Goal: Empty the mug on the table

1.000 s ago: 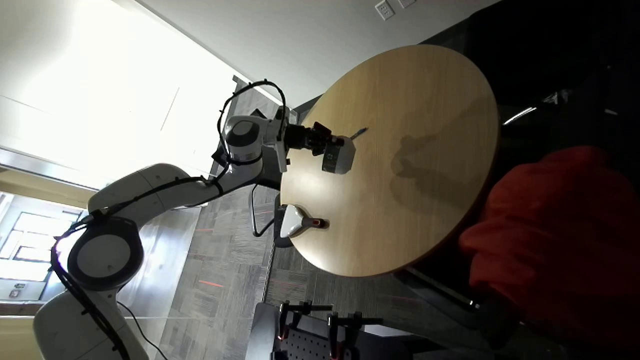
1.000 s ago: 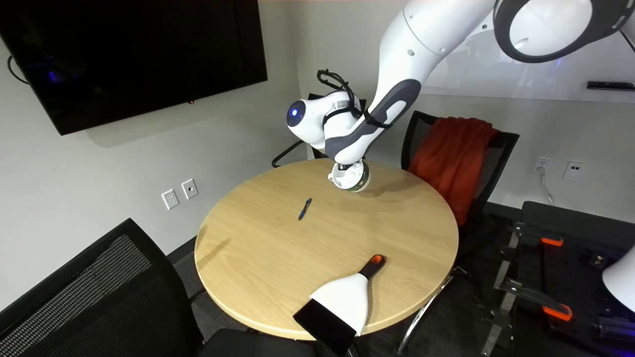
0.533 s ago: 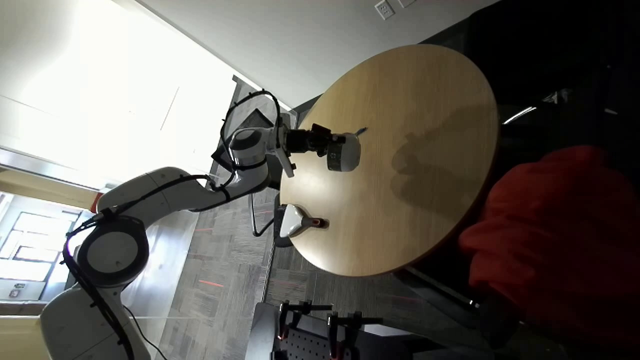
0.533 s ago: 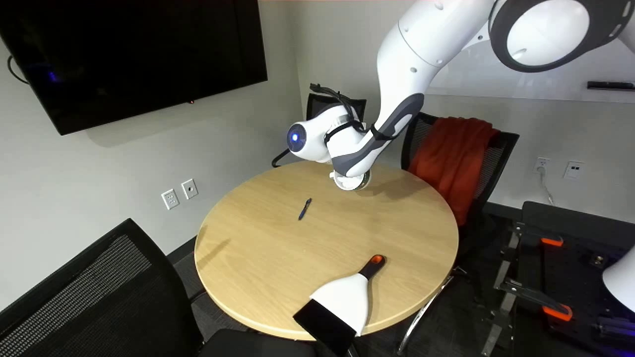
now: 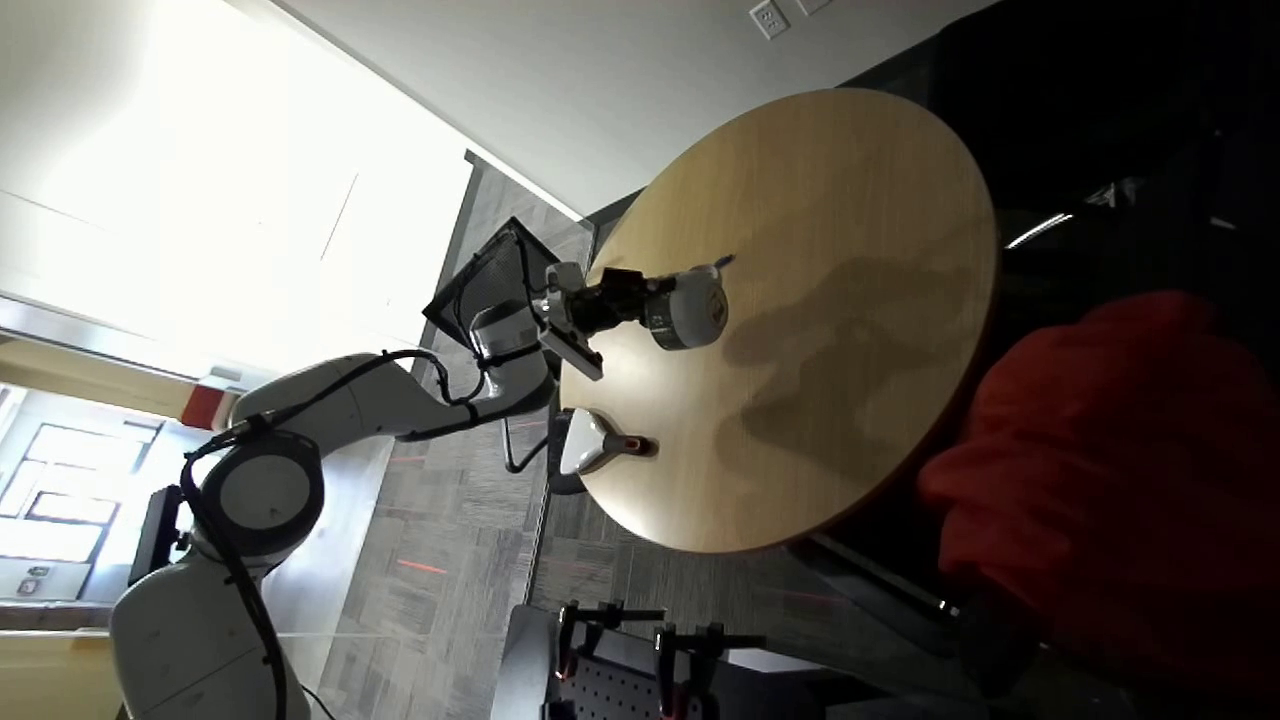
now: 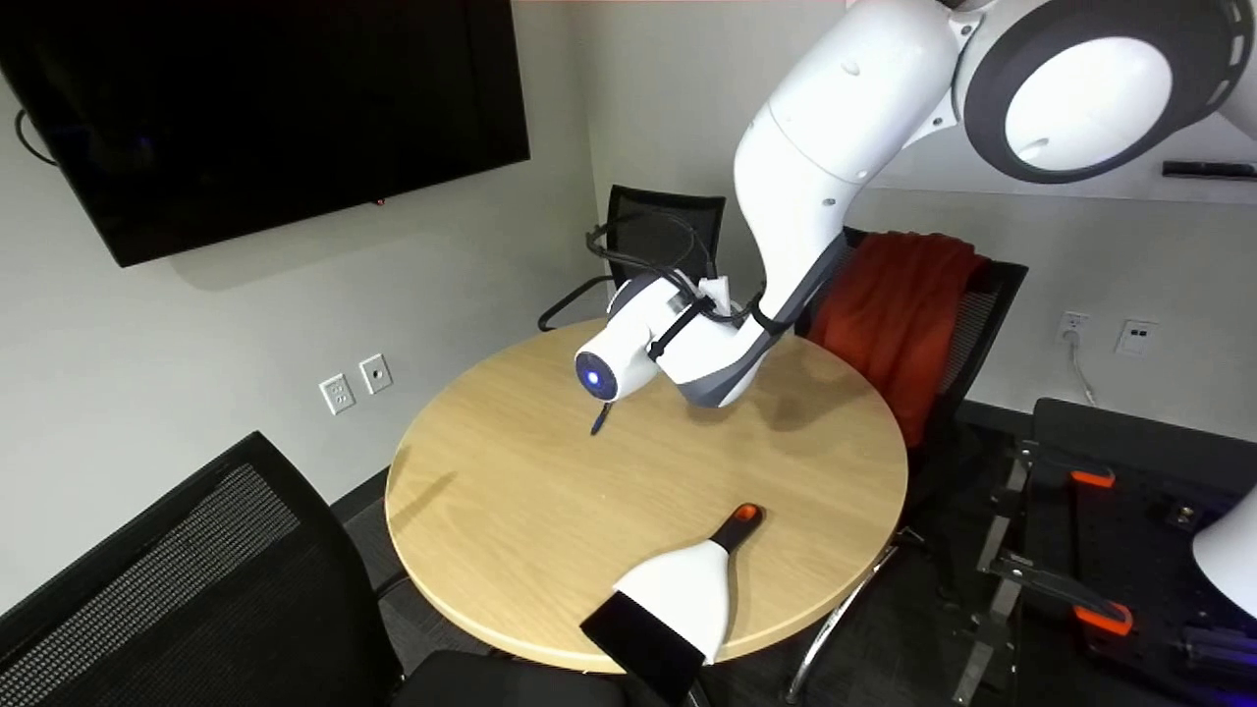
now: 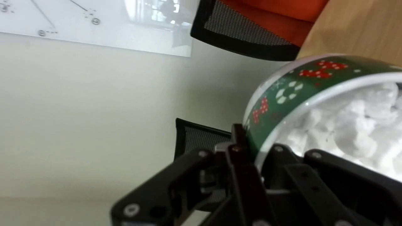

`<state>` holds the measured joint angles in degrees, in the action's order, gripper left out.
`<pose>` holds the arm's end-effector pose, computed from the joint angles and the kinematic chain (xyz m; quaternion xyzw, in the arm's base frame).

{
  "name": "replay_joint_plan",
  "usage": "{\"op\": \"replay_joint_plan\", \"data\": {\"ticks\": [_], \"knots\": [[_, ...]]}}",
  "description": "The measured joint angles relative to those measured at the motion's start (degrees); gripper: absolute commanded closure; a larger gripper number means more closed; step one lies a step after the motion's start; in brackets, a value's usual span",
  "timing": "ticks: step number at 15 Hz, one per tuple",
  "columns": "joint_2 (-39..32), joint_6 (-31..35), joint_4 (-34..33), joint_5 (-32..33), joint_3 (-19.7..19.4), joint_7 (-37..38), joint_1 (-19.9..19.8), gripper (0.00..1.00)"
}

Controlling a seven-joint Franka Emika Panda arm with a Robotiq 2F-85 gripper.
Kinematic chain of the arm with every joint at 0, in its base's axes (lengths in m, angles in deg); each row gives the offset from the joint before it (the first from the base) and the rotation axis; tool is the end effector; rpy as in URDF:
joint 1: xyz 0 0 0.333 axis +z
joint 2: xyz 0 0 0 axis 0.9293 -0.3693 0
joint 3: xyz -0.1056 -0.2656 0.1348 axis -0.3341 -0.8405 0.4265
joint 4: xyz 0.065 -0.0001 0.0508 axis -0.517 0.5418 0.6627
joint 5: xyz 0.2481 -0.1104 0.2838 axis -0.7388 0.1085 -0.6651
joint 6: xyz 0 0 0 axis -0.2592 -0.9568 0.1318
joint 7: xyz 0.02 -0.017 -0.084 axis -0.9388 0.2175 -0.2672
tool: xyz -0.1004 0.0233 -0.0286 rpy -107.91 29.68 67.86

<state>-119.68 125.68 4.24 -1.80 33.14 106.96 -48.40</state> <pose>0.6652 0.0063 0.1269 0.7494 0.0802 -0.0349 0.6563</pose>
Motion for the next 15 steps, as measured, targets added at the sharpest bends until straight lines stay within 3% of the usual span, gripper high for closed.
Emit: {"op": "replay_joint_plan", "data": {"ticks": [10, 15], "knots": [[-11.0, -22.8, -5.5, 16.9, 2.6, -0.2, -2.7, 0.97], [-13.8, -29.5, -6.6, 24.7, 2.7, -2.7, -4.9, 0.97]]}}
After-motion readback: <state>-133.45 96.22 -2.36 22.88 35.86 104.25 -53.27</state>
